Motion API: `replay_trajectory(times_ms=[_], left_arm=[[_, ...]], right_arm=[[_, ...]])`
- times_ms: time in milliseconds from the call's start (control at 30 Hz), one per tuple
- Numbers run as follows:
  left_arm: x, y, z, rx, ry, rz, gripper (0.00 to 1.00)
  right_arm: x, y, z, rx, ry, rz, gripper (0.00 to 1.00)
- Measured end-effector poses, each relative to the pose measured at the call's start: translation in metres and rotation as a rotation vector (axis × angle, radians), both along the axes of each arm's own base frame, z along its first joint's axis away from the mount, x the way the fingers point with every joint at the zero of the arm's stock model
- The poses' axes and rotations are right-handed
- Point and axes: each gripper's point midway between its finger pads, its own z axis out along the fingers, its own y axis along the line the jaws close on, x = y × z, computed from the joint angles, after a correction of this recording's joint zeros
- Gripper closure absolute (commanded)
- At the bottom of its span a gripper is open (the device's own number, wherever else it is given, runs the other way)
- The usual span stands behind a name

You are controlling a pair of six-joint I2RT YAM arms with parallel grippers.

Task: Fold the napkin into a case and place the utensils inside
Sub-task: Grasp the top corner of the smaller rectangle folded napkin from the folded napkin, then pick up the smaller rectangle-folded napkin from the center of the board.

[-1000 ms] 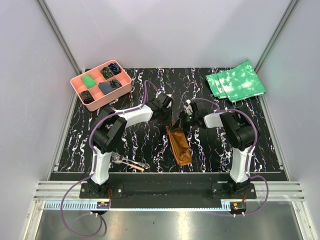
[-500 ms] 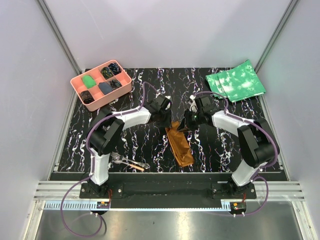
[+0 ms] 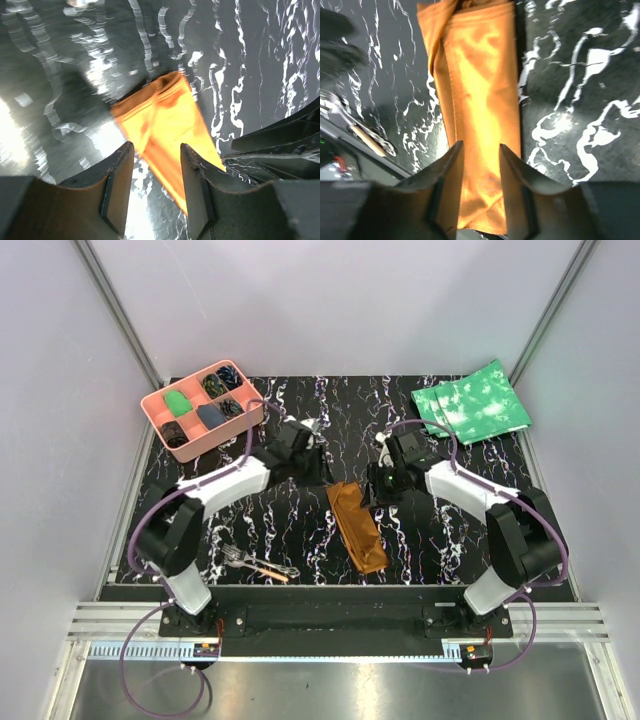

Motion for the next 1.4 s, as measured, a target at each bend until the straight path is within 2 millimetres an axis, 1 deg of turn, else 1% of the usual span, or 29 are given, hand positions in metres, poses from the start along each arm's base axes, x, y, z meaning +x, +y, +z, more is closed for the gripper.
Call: replay_trajectory(times_ms=[33, 167, 233, 267, 333, 367, 500, 600, 667, 833, 900, 1033, 1067, 1133, 1267, 1300, 1367, 1400], left_arm=[[-0.001, 0.007, 0.003, -0.006, -0.001, 0.021, 0.53], [-0.01, 0.056, 0.009, -0.041, 0.009, 0.19, 0.51], [-0.019, 0.085, 0.012, -0.048, 0.004, 0.294, 0.5], [-0.024, 0.096, 0.017, -0.056, -0.006, 0.333, 0.5], [-0.033, 0.107, 0.027, -0.073, -0.032, 0.372, 0.49], [-0.038, 0.11, 0.034, -0.089, -0.05, 0.383, 0.49], [-0.049, 0.116, 0.057, -0.146, -0.11, 0.404, 0.49], [-0.053, 0.119, 0.064, -0.164, -0.125, 0.411, 0.49], [-0.056, 0.12, 0.062, -0.166, -0.121, 0.414, 0.49], [-0.062, 0.123, 0.057, -0.156, -0.102, 0.417, 0.49], [-0.063, 0.124, 0.058, -0.156, -0.102, 0.417, 0.49], [-0.064, 0.124, 0.061, -0.163, -0.111, 0.416, 0.48], [-0.064, 0.124, 0.061, -0.164, -0.112, 0.416, 0.49], [-0.065, 0.124, 0.061, -0.163, -0.111, 0.416, 0.48], [-0.068, 0.126, 0.056, -0.156, -0.102, 0.417, 0.48], [-0.068, 0.126, 0.057, -0.157, -0.104, 0.417, 0.48], [-0.068, 0.126, 0.058, -0.16, -0.108, 0.417, 0.48], [-0.069, 0.126, 0.058, -0.161, -0.109, 0.417, 0.48]], right_arm=[[-0.003, 0.003, 0.001, -0.014, -0.003, 0.015, 0.47], [-0.013, 0.024, 0.009, -0.071, -0.038, 0.089, 0.33], [-0.017, 0.04, 0.013, -0.096, -0.057, 0.129, 0.3], [-0.018, 0.047, 0.014, -0.111, -0.067, 0.144, 0.26], [-0.019, 0.057, 0.012, -0.147, -0.077, 0.163, 0.23], [-0.02, 0.06, 0.01, -0.163, -0.075, 0.169, 0.2], [-0.024, 0.061, -0.006, -0.263, -0.057, 0.179, 0.18], [-0.028, 0.059, -0.016, -0.33, -0.041, 0.185, 0.19], [-0.031, 0.059, -0.022, -0.368, -0.036, 0.192, 0.2], [-0.037, 0.064, -0.038, -0.454, -0.031, 0.203, 0.3], [-0.039, 0.063, -0.043, -0.487, -0.032, 0.203, 0.33], [-0.041, 0.059, -0.052, -0.563, -0.038, 0.195, 0.42], [-0.041, 0.058, -0.053, -0.578, -0.044, 0.193, 0.48], [-0.041, 0.059, -0.053, -0.607, -0.056, 0.188, 0.53], [-0.04, 0.062, -0.053, -0.673, -0.106, 0.176, 0.68], [-0.04, 0.063, -0.053, -0.683, -0.115, 0.176, 0.75], [-0.04, 0.064, -0.053, -0.711, -0.14, 0.17, 0.81], [-0.041, 0.063, -0.054, -0.723, -0.15, 0.168, 0.87]])
